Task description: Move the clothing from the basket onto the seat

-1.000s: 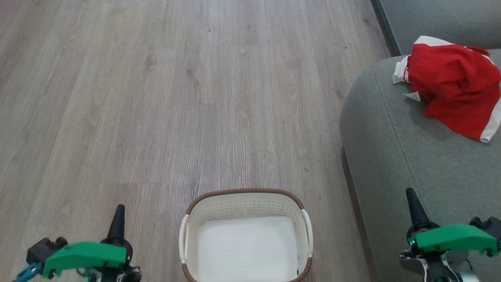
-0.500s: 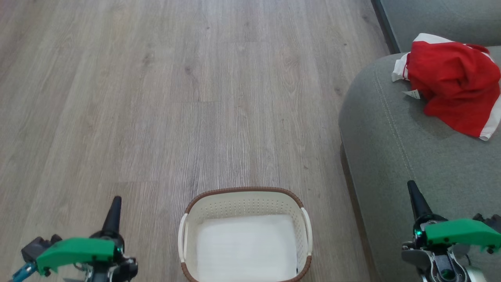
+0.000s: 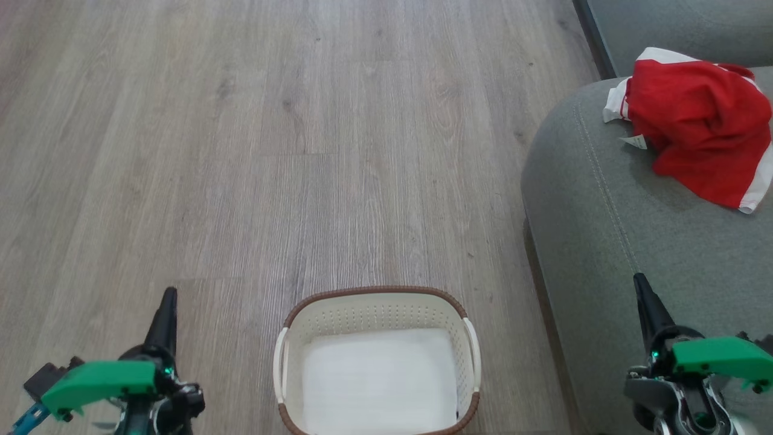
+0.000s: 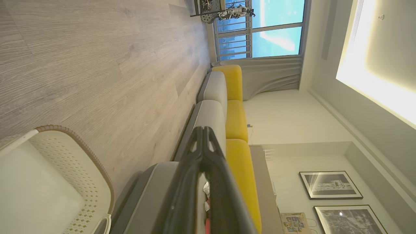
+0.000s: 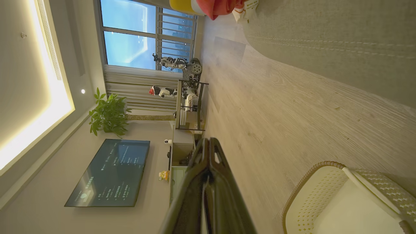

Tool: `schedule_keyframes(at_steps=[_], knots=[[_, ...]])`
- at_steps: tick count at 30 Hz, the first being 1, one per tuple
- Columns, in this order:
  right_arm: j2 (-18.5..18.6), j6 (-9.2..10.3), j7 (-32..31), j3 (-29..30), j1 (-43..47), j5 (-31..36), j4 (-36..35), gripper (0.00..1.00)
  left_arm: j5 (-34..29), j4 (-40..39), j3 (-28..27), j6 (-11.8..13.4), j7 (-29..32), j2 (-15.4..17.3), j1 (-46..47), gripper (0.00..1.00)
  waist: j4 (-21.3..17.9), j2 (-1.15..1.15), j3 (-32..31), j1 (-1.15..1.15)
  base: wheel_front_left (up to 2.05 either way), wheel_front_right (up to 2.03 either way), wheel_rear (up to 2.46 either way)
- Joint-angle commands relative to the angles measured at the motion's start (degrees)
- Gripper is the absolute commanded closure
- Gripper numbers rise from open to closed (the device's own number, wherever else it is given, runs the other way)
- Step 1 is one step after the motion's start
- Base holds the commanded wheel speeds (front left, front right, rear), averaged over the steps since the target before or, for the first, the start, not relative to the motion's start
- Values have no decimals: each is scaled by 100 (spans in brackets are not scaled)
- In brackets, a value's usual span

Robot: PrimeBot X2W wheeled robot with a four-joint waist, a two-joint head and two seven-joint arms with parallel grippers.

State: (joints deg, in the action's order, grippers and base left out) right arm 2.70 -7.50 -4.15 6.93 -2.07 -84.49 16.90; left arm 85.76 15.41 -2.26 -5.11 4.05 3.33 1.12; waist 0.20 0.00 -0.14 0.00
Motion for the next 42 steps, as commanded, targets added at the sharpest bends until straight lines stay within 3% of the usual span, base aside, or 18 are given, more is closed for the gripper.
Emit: schedule_keyframes(at_steps=[1,10,42], knots=[[19,1,-85,-89,-373,-202,-238,100,171,-151,-230,-83,59,31,392,100,-3,0,5,0,0,0,0],[18,1,-234,-40,-412,-767,-287,100,677,-135,-383,-237,209,-11,505,100,-20,0,31,0,0,0,0],[18,1,-234,-41,-412,-768,-287,100,661,-135,-402,-237,224,-24,506,100,-20,0,31,0,0,0,0]])
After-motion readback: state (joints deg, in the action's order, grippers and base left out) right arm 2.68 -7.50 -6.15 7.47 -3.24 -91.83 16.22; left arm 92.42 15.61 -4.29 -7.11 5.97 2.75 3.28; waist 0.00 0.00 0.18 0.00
